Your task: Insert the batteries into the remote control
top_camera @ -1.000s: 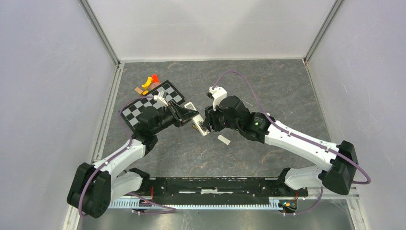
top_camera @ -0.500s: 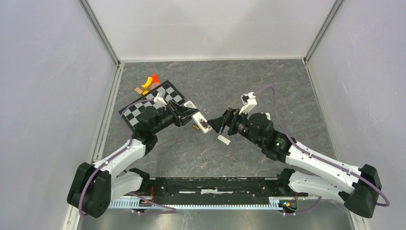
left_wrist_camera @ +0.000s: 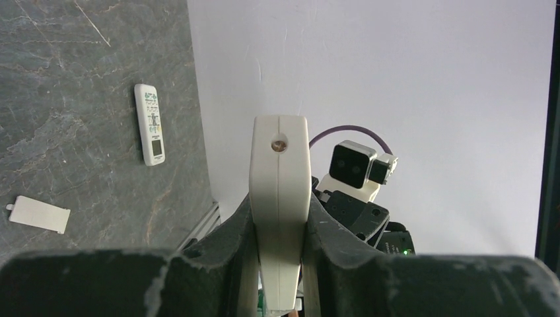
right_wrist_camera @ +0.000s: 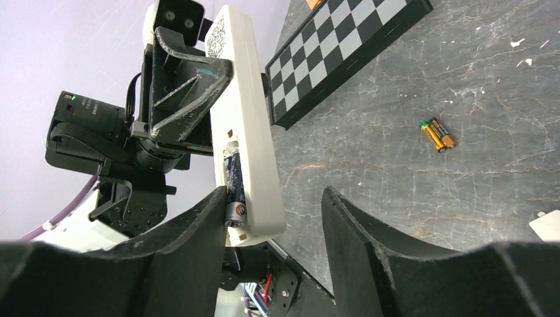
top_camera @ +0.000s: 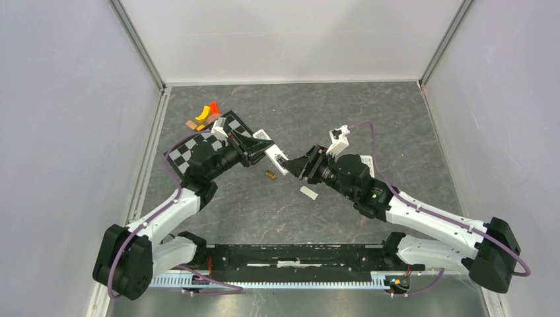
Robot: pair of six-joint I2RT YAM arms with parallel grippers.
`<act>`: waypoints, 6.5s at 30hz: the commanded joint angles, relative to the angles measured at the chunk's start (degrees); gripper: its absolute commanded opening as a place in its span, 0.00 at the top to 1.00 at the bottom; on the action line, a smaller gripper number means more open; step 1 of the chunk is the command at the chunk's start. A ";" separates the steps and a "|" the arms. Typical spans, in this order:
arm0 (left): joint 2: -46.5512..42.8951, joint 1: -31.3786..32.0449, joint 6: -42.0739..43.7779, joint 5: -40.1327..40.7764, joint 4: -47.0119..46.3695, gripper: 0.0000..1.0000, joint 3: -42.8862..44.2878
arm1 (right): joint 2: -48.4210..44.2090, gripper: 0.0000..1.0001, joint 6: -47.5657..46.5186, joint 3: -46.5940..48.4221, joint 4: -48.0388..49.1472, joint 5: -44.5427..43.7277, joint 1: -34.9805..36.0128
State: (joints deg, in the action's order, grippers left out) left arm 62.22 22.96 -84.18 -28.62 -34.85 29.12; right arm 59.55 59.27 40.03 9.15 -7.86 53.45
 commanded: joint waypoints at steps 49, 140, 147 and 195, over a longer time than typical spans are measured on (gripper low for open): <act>-1.74 0.21 3.15 -1.39 -3.12 0.98 0.85 | 0.03 0.17 6.11 -7.42 21.00 5.98 -2.91; -1.80 -0.43 32.50 5.24 17.31 0.98 1.45 | 41.74 0.81 -59.58 17.49 -44.38 4.56 -11.58; 8.67 4.88 30.05 7.61 12.97 0.98 3.99 | 33.30 0.79 -53.31 6.13 -40.79 1.95 -15.66; 33.04 13.44 22.22 31.70 29.38 0.32 20.51 | 25.15 0.77 -47.01 -3.19 -32.08 5.58 -20.85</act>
State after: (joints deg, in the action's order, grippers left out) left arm 99.98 36.14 -62.52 0.27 -7.75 50.39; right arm 82.17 11.70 39.53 -20.12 -2.55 32.97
